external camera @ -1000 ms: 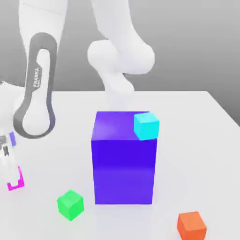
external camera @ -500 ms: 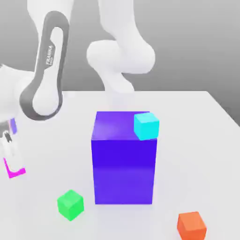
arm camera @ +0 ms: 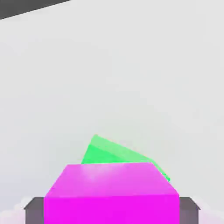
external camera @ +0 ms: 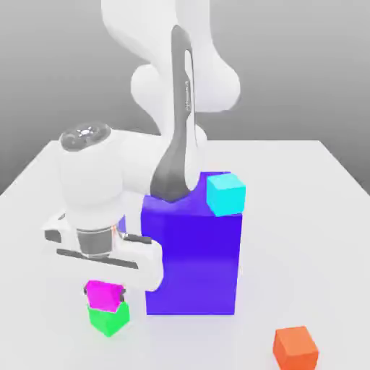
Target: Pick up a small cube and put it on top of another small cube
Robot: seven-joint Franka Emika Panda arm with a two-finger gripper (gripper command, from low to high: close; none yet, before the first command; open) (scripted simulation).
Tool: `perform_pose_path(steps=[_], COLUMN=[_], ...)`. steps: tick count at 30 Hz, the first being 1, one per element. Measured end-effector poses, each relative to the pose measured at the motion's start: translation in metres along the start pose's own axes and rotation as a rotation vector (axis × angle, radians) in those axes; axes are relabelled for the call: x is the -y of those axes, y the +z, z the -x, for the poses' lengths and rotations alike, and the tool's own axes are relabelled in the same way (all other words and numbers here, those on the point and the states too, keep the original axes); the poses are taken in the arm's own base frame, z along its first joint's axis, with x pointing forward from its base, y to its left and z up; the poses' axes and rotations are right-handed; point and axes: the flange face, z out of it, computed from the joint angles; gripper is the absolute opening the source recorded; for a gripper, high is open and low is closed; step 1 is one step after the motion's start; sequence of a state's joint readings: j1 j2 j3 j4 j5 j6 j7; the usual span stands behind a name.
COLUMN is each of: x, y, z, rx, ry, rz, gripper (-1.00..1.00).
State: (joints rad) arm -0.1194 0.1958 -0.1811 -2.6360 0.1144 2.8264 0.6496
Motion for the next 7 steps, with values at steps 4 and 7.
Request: perform_pose_path(steps=[4, 7], x=[0.0, 0.0], y=[-0.01, -0.042], z=[-0.001, -0.001], rx=[0.0, 0.0], ry=[-0.001, 0.001], rz=[-0.001, -0.001], gripper=[1.0, 1.0])
